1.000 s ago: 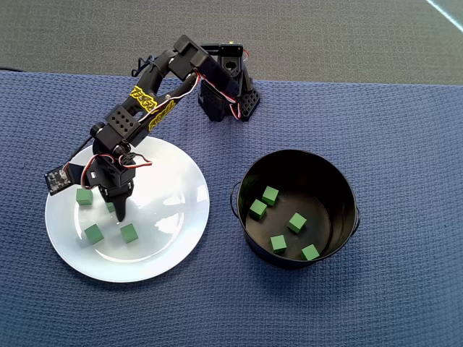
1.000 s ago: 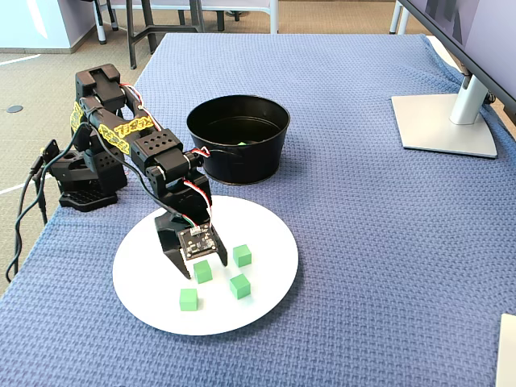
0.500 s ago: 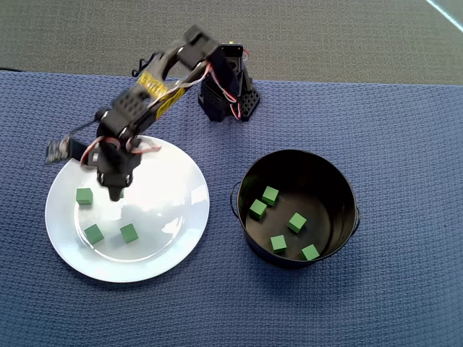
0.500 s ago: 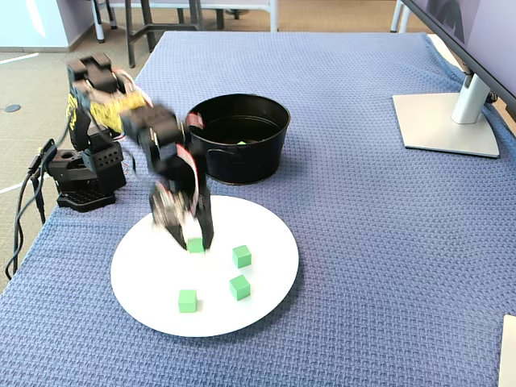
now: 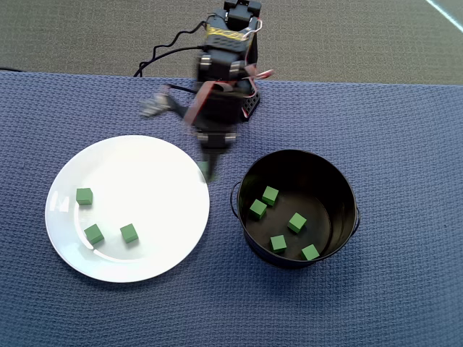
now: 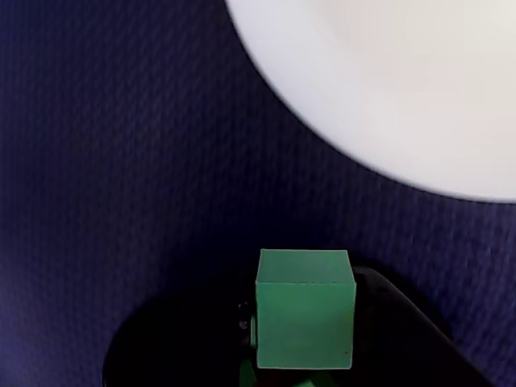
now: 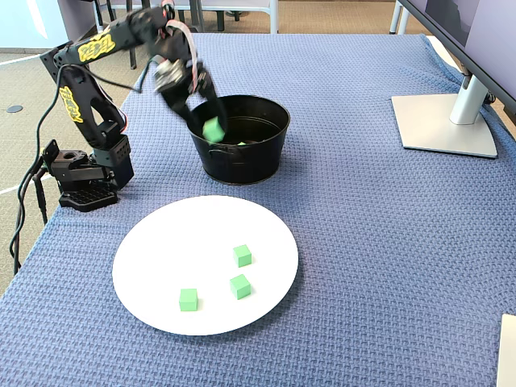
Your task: Pick up the green cubes from the white plate and place them in the black recipient
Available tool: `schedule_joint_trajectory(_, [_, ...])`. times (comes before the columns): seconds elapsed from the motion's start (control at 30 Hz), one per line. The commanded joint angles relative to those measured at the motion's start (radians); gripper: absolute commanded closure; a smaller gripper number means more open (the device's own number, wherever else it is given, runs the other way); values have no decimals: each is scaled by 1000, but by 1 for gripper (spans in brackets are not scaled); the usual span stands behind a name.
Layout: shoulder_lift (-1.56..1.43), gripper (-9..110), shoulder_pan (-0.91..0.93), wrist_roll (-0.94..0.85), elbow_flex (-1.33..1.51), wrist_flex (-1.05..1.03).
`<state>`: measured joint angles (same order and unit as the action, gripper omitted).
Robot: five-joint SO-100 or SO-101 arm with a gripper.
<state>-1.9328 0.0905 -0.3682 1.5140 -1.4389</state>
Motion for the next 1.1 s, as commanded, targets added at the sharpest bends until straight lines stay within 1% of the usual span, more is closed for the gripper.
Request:
schedule_joint_trajectory(0.0, [18, 102, -201, 97, -5, 9])
schedule_joint_trajectory(0.13, [153, 102, -333, 169, 12, 107])
schedule_joint_trajectory(0.23, [233, 102, -368, 198, 14, 163])
schedule_joint_trajectory(0.33, [235, 102, -379, 201, 28, 175])
schedule_joint_trajectory(0.37, [229, 91, -387, 172, 29, 158])
schedule_joint_trajectory(0.4, [218, 75, -399, 130, 38, 141])
schedule_joint_trajectory(0.43, [204, 64, -400, 117, 48, 135])
schedule_joint_trajectory(0.47, [190, 61, -399, 107, 55, 132])
schedule_joint_trajectory(0.6, [140, 57, -377, 86, 69, 129])
schedule_joint_trajectory(0.77, [101, 57, -325, 69, 32, 92])
schedule_joint_trajectory(0.9, [100, 58, -195, 38, -61, 12])
schedule_joint_trajectory(1.07, [135, 60, 34, -95, -101, -6])
